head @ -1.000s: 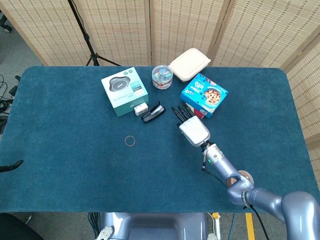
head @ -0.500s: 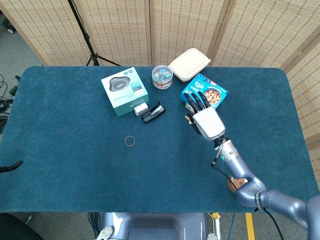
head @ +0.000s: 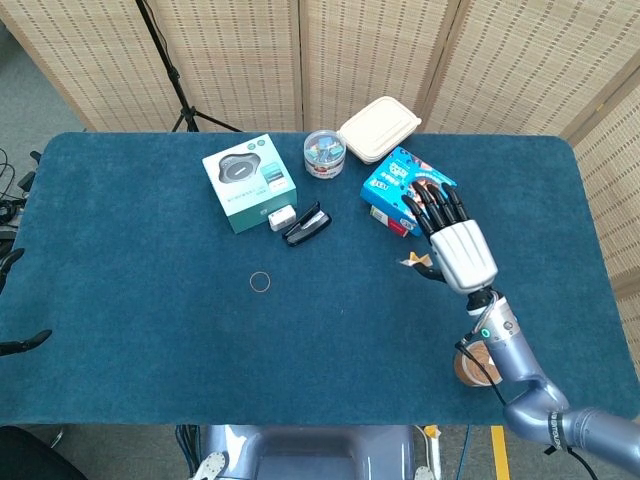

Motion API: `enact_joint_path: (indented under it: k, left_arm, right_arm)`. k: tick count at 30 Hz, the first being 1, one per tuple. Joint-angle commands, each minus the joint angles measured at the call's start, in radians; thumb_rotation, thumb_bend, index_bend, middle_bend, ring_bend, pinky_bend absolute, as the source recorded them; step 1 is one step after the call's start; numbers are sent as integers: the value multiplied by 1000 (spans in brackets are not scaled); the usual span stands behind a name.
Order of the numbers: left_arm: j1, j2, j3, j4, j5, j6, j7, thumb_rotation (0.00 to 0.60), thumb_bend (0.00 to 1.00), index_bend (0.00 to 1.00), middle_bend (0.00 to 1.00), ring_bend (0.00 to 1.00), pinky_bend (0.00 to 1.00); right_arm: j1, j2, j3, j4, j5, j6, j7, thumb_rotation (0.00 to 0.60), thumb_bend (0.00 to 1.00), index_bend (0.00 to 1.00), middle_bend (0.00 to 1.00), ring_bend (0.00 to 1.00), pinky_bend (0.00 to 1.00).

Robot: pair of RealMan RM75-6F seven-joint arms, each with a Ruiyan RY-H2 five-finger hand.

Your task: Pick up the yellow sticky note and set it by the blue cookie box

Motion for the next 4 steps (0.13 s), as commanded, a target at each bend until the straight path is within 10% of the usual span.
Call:
enact_joint_path:
  k: [1, 4]
  left_arm:
    - [2, 1, 2, 3, 4, 3, -8, 600, 0, 0, 0, 0, 0]
    - [4, 3, 5, 6, 9, 5, -14, 600, 0, 0, 0, 0, 0]
  right_arm:
    - [-24, 17, -4, -36, -12, 32, -5, 600, 0, 0, 0, 0, 0]
    - [-38, 25, -4, -57, -11, 49, -19, 600, 0, 0, 0, 0, 0]
